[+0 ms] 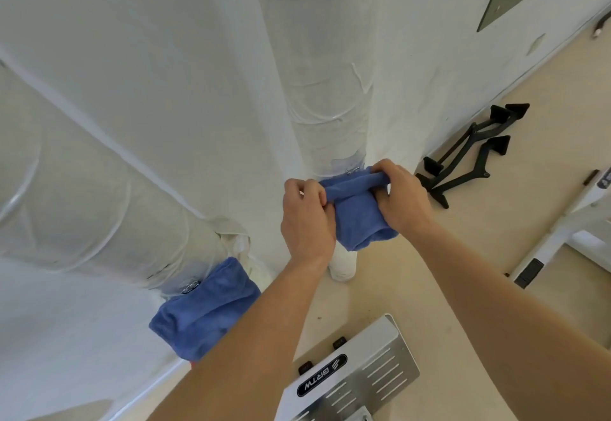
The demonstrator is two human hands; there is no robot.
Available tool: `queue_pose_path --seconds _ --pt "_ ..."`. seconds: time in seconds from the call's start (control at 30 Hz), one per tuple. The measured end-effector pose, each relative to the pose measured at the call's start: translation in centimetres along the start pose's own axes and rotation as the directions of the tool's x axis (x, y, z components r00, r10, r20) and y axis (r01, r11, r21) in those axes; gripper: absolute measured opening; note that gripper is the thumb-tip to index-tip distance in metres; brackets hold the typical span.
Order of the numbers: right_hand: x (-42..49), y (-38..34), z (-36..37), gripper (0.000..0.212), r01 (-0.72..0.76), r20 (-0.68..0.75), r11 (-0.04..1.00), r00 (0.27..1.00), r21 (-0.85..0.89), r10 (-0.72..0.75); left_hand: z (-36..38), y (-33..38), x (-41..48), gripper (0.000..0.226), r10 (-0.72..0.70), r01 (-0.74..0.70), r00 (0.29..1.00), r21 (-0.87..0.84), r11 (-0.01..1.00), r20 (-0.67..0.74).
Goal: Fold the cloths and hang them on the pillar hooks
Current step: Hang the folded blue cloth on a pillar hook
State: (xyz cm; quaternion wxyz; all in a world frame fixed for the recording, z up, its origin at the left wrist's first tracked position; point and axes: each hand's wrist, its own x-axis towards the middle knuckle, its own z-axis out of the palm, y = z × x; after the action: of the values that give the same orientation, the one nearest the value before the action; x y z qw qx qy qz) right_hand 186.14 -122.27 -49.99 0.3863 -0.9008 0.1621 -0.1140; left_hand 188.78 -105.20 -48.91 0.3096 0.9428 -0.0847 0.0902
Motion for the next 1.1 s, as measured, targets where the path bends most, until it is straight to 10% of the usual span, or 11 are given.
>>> queue_pose_path --seconds 0.27,0.6,0.77,1.1 --pt "-1.3 -0.1 -1.1 0.027 -0.248 0.258 0.882 0.954 0.400 0.152 0.1 -0.2 -1.7 0.042 0.167 -0.161 0.985 -0.106 0.981 0.046" --pt "1.7 -0.5 -0.5 0.037 -0.293 0.247 0.955 0.930 0.052 0.272 0.8 -0.6 -1.8 0.057 0.317 -0.322 0.942 0.029 0.946 0.115" --pt "1.1 -1.5 -0.4 0.006 -0.195 0.015 0.977 0.981 0.089 0.195 1.1 0.3 -1.5 0.055 0.278 -0.290 0.954 0.098 0.952 0.115" --pt "-3.4 1.1 -0.8 0.070 -0.083 0.311 0.956 0.950 0.282 -0.009 1.4 -1.0 -0.7 0.051 0.280 -0.266 0.948 -0.106 0.958 0.151"
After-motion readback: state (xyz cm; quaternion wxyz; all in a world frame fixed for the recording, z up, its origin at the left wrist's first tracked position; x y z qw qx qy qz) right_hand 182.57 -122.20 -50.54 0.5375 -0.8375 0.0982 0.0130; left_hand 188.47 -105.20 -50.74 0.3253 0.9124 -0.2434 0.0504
